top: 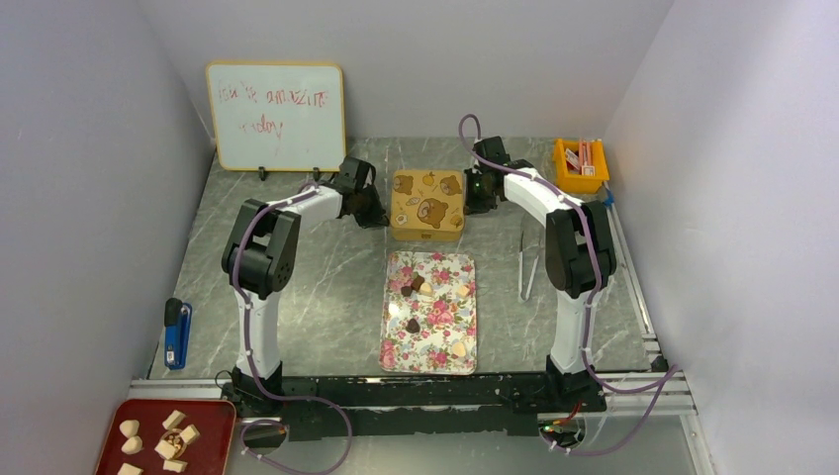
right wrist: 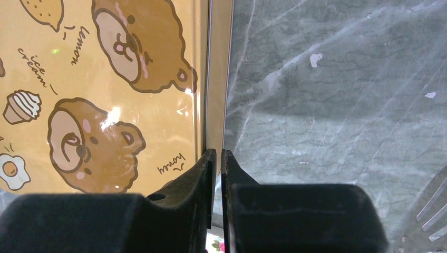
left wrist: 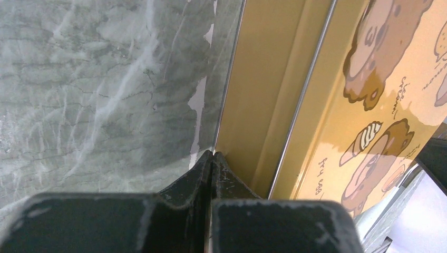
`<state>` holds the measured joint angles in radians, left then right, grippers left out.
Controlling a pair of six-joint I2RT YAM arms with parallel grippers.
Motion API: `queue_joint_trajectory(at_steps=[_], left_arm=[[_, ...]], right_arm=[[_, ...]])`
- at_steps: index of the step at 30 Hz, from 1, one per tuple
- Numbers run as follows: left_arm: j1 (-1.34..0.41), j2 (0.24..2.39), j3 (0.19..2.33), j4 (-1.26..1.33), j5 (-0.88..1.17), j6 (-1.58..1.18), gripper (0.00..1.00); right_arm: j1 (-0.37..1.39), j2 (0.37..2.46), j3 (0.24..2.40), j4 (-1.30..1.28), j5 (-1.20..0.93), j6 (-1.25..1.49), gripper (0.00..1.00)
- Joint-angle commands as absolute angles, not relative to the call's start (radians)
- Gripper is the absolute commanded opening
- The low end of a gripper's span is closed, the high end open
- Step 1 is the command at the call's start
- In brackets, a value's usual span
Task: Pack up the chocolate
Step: Pick up the box lid from the packing box.
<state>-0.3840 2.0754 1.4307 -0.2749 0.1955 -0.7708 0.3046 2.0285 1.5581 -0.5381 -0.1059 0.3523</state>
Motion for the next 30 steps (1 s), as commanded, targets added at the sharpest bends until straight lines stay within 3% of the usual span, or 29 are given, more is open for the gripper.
queue_joint_trajectory(at_steps=[1,30], left_arm=[[-0.397,2.078,1.470,-0.252,0.224,-0.761,0.05],[-0.423,2.085,1.489,-0.261,0.204,-0.776,0.05]], right_arm=[[0.309,1.975,1.569,-0.506,-0.125,0.367,0.13],[0.308,2.000,1.634,-0.519,-0.129,0.349,0.11]])
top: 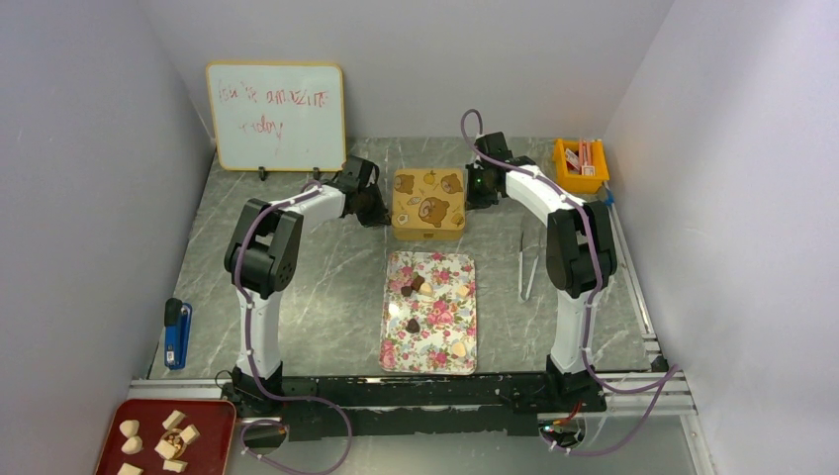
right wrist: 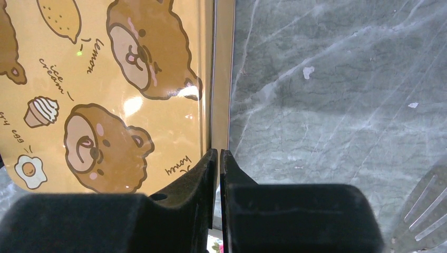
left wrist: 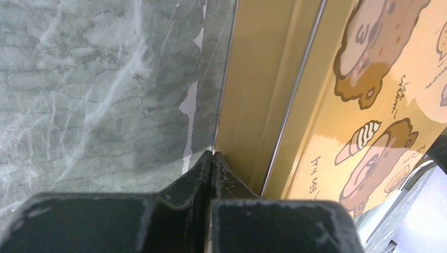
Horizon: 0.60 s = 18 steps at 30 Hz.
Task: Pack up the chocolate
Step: Pick up the box lid from the packing box.
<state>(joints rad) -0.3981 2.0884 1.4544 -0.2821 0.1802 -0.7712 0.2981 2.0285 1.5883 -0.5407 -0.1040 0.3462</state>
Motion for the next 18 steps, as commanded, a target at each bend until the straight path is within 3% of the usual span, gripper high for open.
queue_joint_trajectory(at_steps=[1,18], left_arm=[[-0.424,2.085,1.489,-0.261,0.203,-0.776,0.05],[-0.425,2.069,1.474,-0.265,0.191,-0.774,0.05]], right_arm=[[0.308,2.001,1.634,-0.517,-0.130,0.347,0.11],[0.295,2.066,1.725,-0.535,-0.138,0.345,0.11]])
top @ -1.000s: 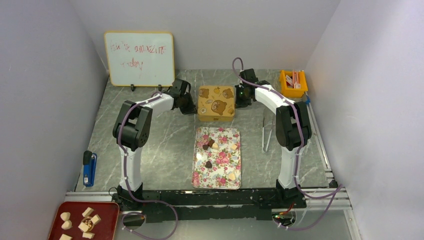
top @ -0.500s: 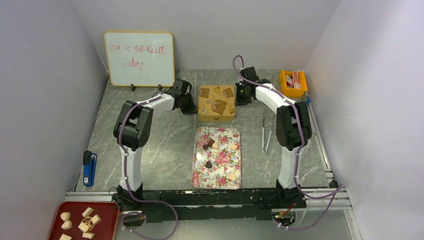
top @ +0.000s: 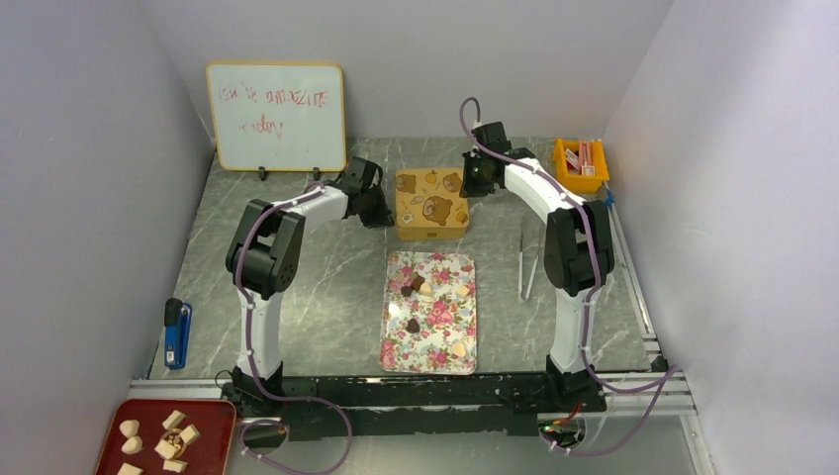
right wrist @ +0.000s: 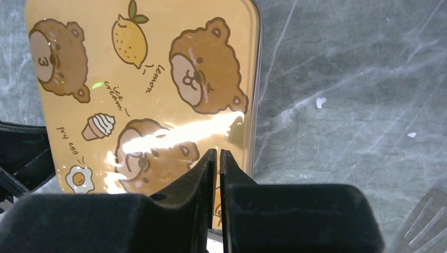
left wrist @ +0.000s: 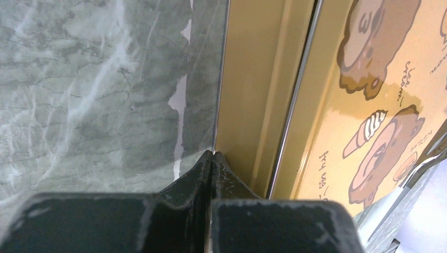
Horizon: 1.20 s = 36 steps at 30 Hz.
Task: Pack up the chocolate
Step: Pick up the box lid from the packing box.
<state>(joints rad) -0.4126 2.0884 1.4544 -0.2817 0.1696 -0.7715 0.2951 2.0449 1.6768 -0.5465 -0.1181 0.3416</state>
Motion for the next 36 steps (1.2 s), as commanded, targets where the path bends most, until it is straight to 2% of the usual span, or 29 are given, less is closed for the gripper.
queue_joint_trajectory(at_steps=[1,10,19,21,29,32,36], left_arm=[[-0.425,2.069,1.473,-0.266,0.192,-0.773,0.05],[-0.418,2.054,1.465,-0.286,0.174,-0.762,0.05],[-0.377,1.995,1.430,-0.299,0.157,-0.709,0.09],[-0.370,1.984,1.428,-0.299,0.158,-0.694,0.13],[-0.326,1.991,1.511,-0.284,0.236,-0.627,0.45],[-0.304,2.023,1.580,-0.287,0.307,-0.603,0.53],[-0.289,2.074,1.671,-0.280,0.373,-0.588,0.58]], right_arm=[[0.296,2.069,1.727,-0.535,-0.137,0.346,0.11],[0.279,2.034,1.729,-0.526,-0.113,0.340,0.12],[0.221,1.964,1.658,-0.492,-0.135,0.333,0.33],[0.214,1.962,1.640,-0.481,-0.149,0.333,0.36],[0.204,1.990,1.628,-0.431,-0.235,0.357,0.42],[0.203,2.004,1.650,-0.424,-0.258,0.363,0.44],[0.198,2.015,1.673,-0.411,-0.291,0.369,0.48]])
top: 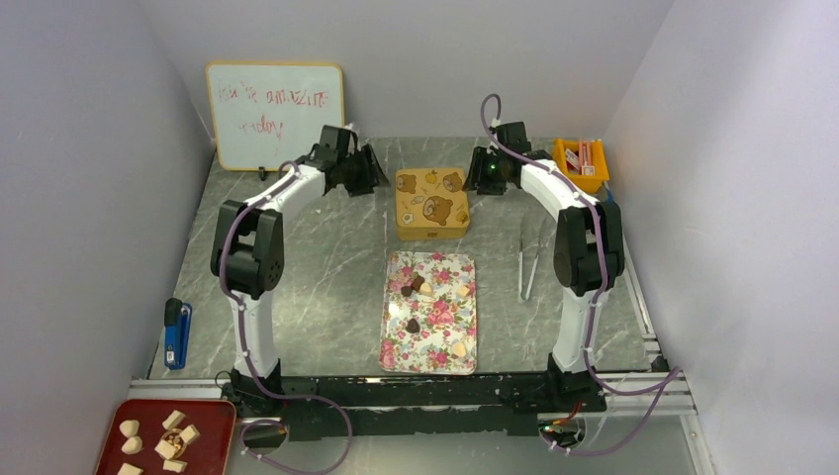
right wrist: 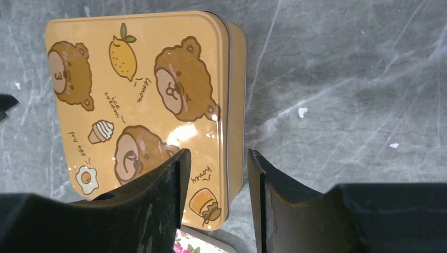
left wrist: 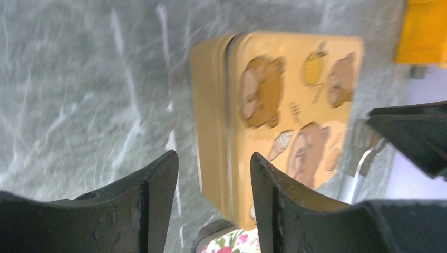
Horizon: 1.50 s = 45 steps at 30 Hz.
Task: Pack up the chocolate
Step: Pick up the box lid from the packing box.
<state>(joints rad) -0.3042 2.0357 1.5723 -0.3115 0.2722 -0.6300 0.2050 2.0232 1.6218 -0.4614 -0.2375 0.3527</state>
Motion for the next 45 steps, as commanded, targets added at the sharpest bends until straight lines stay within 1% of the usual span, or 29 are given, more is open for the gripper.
queue_joint_trajectory(at_steps=[1,7,13,36,45], left_arm=[[-0.287,2.087,1.688,-0.276,0.390,-0.587,0.59],[-0.284,2.183,1.797,-0.281,0.465,-0.588,0.60],[-0.284,2.241,1.834,-0.279,0.500,-0.583,0.61],[-0.307,2.333,1.899,-0.261,0.502,-0.592,0.61],[-0.307,2.353,1.903,-0.261,0.469,-0.600,0.59]], right_arm=[[0.197,2.021,1.677,-0.412,-0.299,0.369,0.49],[0.185,2.047,1.697,-0.408,-0.325,0.373,0.51],[0.174,2.079,1.718,-0.410,-0.343,0.371,0.51],[0.171,2.167,1.776,-0.401,-0.383,0.386,0.52],[0.172,2.215,1.821,-0.394,-0.419,0.406,0.52]])
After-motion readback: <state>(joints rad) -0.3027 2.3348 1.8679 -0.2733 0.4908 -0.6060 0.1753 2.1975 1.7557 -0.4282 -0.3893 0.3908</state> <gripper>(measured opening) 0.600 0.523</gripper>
